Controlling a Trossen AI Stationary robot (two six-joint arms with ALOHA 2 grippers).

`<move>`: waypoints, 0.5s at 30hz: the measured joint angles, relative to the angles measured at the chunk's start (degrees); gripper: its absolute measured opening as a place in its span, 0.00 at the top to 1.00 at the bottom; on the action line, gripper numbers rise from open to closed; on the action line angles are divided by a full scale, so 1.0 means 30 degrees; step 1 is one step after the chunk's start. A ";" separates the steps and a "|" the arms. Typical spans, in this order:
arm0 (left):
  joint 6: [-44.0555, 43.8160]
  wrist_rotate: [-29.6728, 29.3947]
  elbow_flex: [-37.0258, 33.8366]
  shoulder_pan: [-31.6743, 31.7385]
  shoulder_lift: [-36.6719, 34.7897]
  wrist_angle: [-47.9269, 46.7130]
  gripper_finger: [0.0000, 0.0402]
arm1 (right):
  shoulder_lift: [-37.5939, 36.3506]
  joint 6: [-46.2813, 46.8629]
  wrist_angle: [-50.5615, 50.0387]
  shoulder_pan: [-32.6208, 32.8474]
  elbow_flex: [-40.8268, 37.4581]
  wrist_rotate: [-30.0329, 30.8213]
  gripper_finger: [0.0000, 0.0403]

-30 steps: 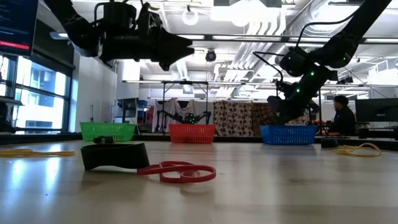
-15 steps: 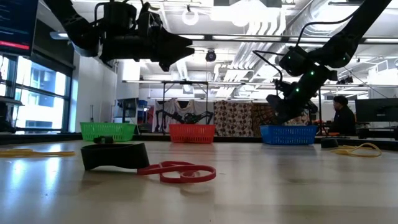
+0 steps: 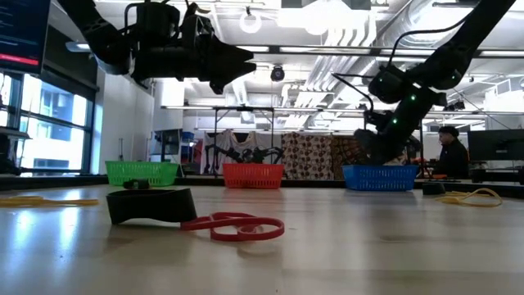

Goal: Sort rubber bands into baskets
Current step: Put the yellow rubber band into the blue bin

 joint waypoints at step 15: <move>0.0007 -0.0037 0.0000 -0.0008 0.0000 0.0000 0.57 | 0.0022 0.2347 -0.1061 -0.1490 0.0805 -0.0891 1.00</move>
